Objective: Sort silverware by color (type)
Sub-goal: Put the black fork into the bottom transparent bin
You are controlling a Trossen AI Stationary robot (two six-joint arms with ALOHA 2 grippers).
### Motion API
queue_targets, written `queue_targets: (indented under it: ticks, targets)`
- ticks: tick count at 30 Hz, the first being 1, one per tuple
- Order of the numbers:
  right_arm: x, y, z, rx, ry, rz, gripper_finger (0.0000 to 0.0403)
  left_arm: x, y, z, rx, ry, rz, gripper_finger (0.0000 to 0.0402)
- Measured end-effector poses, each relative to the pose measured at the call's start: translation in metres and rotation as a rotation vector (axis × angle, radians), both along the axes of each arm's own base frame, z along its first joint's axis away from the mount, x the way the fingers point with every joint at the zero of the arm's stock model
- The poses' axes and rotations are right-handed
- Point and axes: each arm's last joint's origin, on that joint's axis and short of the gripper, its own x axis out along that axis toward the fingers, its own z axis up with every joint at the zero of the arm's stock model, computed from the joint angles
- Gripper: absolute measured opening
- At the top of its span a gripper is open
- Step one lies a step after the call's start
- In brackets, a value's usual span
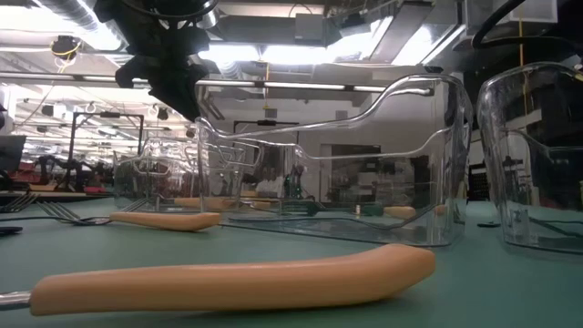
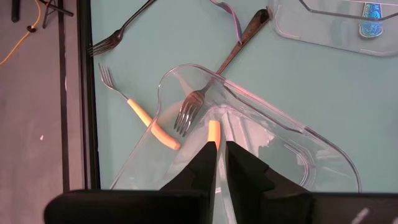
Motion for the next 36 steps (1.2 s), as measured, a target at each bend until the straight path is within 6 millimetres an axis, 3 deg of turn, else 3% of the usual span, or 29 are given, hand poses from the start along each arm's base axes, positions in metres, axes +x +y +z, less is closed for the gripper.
queue_targets:
  ticks: [11,24,30,36]
  targets:
    - [0.007,0.011,0.025,0.066,0.046,0.015,0.0069,0.0,0.0,0.0,0.0,0.0,0.0,0.0029]
    - [0.011,0.013,0.084,-0.015,0.118,-0.006,0.0069,0.0,0.0,0.0,0.0,-0.001,0.0,0.0029]
    - [0.016,-0.003,0.12,-0.115,0.125,-0.128,0.0069,0.0,0.0,0.0,0.0,0.0,0.0,0.0029]
    - [0.025,-0.035,0.141,-0.233,0.162,-0.274,0.0069,0.0,0.0,0.0,0.0,0.0,0.0,0.0029]
